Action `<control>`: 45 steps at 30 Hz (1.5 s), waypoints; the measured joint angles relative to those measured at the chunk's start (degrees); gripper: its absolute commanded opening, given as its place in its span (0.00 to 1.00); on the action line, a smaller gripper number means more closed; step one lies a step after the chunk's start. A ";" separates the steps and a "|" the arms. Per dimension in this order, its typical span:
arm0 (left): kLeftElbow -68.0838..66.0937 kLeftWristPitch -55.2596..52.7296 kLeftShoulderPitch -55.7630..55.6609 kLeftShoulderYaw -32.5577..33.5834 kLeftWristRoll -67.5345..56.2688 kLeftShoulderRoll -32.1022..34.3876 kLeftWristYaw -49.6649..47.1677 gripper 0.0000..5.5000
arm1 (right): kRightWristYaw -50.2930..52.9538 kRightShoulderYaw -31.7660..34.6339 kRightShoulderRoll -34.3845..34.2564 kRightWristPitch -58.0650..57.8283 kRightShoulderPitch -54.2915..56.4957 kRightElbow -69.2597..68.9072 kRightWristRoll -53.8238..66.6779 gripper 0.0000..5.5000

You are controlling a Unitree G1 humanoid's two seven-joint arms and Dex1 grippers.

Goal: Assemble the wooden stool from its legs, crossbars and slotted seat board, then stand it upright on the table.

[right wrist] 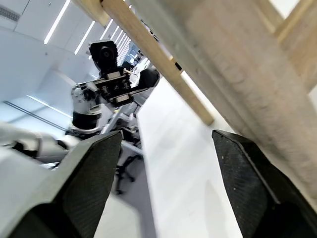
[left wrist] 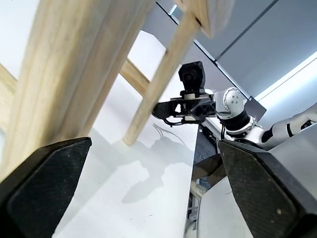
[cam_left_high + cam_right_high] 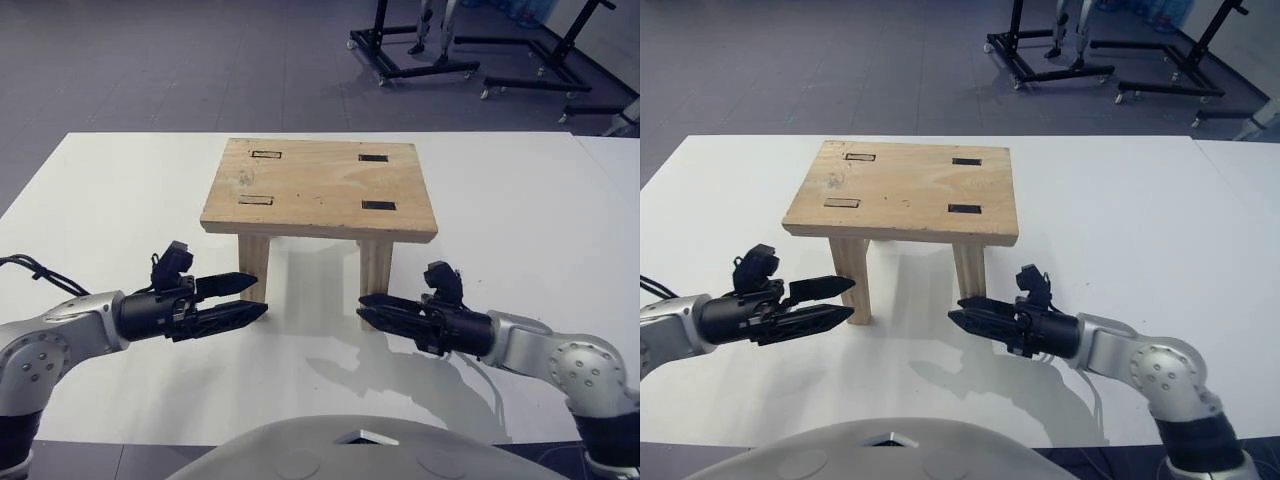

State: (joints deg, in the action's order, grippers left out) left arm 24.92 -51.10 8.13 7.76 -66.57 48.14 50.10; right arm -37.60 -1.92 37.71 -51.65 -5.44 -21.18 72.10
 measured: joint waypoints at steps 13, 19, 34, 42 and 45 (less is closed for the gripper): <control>-2.25 28.70 -1.81 -6.67 27.98 -19.92 -9.87 0.85 | -12.84 -0.65 -12.18 20.25 13.83 14.01 -21.82 0.61; 8.77 32.95 4.06 -6.84 32.60 -29.36 -23.46 0.85 | -3.03 4.74 -18.40 23.92 10.33 -0.42 -20.13 0.61; -1.12 47.16 -4.01 -8.75 52.11 -39.77 -37.42 0.85 | 13.98 -2.71 -31.81 46.98 10.33 -2.07 -48.62 0.61; -2.80 50.18 -5.58 -7.39 54.38 -41.12 -39.53 0.85 | 16.38 -2.82 -33.23 48.71 11.50 -1.68 -50.87 0.61; -3.27 50.57 -5.84 -7.61 54.69 -41.11 -39.27 0.85 | 16.96 -3.19 -33.60 49.29 11.42 -1.73 -51.89 0.61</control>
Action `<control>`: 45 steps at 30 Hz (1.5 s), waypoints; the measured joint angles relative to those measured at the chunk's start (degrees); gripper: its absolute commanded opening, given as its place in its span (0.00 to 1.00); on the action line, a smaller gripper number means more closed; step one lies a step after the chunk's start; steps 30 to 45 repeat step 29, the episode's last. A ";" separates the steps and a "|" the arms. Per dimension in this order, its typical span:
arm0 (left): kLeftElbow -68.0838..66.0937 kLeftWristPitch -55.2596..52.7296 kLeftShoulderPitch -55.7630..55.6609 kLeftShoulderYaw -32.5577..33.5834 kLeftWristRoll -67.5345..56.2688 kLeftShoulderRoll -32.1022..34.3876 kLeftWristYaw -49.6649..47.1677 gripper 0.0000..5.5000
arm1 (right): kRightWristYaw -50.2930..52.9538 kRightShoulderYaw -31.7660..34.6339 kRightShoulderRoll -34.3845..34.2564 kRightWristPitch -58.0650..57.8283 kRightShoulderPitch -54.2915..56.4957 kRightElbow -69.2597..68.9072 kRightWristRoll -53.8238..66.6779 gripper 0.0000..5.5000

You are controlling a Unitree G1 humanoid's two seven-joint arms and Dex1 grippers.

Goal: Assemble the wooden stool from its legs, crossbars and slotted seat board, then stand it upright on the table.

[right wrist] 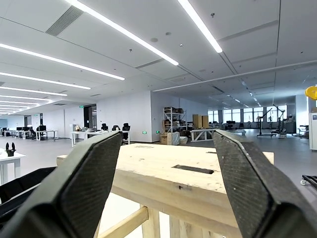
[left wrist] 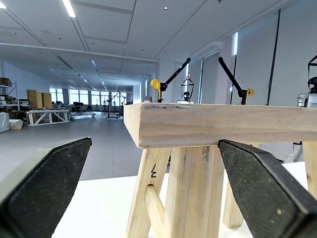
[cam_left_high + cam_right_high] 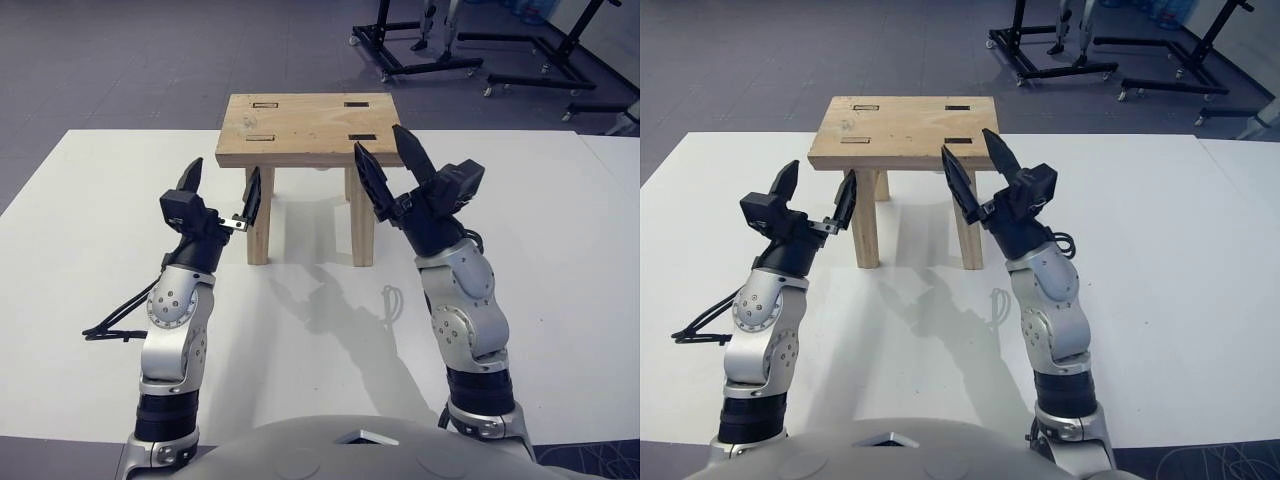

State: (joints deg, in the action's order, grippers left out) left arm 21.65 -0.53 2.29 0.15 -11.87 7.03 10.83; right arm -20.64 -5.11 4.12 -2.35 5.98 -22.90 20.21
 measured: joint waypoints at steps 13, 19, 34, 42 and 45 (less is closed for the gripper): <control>-1.00 2.04 -0.91 -0.82 2.65 -1.21 -0.62 0.85 | 1.06 -0.62 -0.06 0.46 -0.40 0.12 -1.08 0.61; -1.69 2.62 -0.91 -0.67 3.40 -1.42 -0.55 0.85 | 0.89 -0.48 -0.39 1.60 1.21 2.38 -1.11 0.61; -3.32 3.50 -2.70 -0.52 3.56 -0.96 0.89 0.85 | 1.33 -1.21 -2.31 4.92 2.45 5.37 -2.27 0.61; -3.32 3.50 -2.70 -0.52 3.56 -0.96 0.89 0.85 | 1.33 -1.21 -2.31 4.92 2.45 5.37 -2.27 0.61; -3.32 3.50 -2.70 -0.52 3.56 -0.96 0.89 0.85 | 1.33 -1.21 -2.31 4.92 2.45 5.37 -2.27 0.61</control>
